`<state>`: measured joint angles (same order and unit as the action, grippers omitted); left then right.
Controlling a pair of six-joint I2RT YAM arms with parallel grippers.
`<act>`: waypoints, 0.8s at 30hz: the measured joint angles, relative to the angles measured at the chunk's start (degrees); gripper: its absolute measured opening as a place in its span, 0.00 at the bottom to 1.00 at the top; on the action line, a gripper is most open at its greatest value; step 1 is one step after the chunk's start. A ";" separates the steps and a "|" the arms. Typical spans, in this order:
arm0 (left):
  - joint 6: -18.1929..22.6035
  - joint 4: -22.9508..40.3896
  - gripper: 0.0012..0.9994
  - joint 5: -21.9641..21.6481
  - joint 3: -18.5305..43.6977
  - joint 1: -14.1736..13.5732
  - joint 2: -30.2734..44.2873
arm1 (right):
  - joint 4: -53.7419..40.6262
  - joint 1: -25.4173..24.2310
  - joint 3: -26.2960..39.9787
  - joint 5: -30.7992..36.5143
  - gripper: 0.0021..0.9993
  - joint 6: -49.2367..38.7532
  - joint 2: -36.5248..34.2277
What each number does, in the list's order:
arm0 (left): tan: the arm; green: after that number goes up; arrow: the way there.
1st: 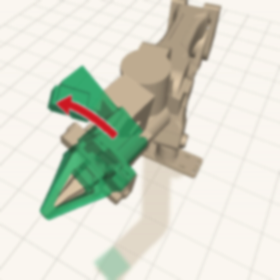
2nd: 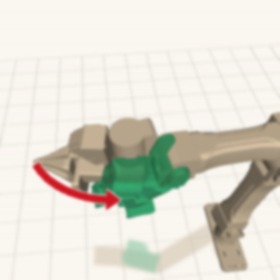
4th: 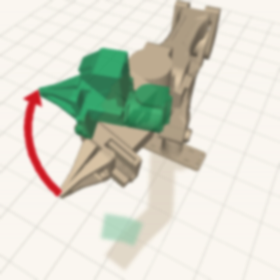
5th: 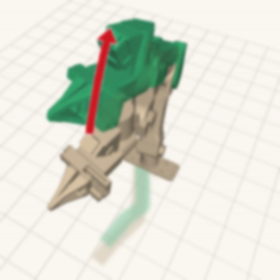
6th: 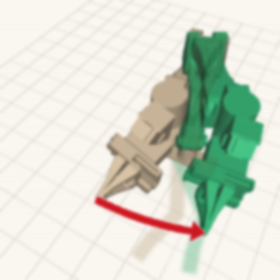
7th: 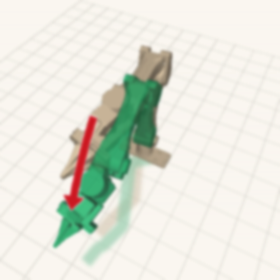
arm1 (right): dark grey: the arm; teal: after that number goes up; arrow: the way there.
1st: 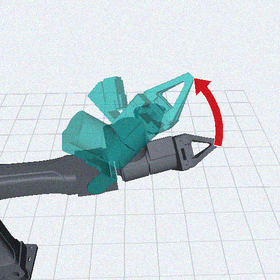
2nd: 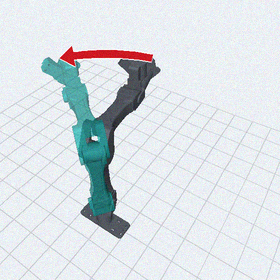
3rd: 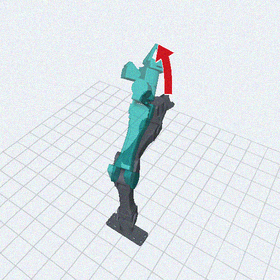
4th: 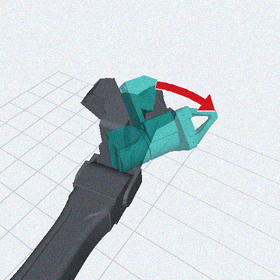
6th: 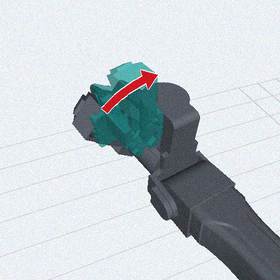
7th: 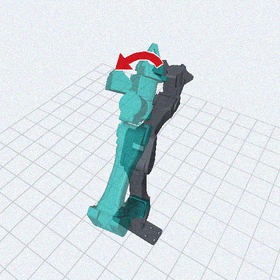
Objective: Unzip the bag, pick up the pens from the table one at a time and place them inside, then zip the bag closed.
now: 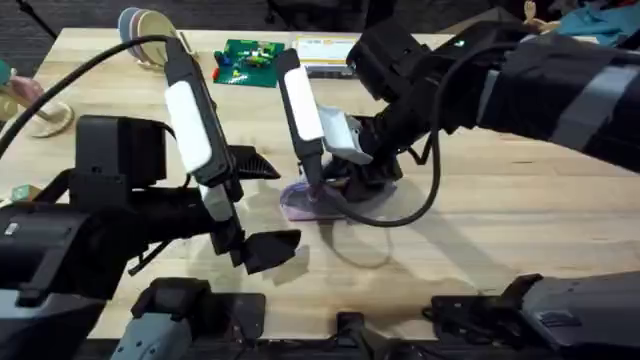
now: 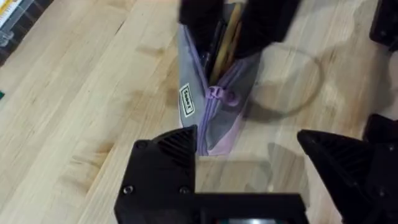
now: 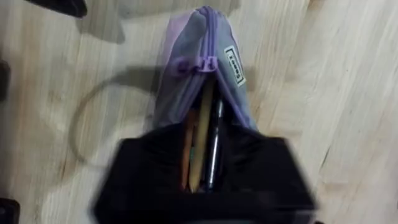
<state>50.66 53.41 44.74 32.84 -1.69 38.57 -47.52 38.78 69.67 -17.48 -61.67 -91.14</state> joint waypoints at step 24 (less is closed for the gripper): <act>0.01 0.00 0.99 0.01 0.00 0.00 0.00 | -0.88 -4.21 -0.13 -0.65 1.00 3.49 18.77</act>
<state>50.67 53.41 44.75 32.84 -1.69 38.57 -48.40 34.57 69.54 -18.13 -58.18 -72.37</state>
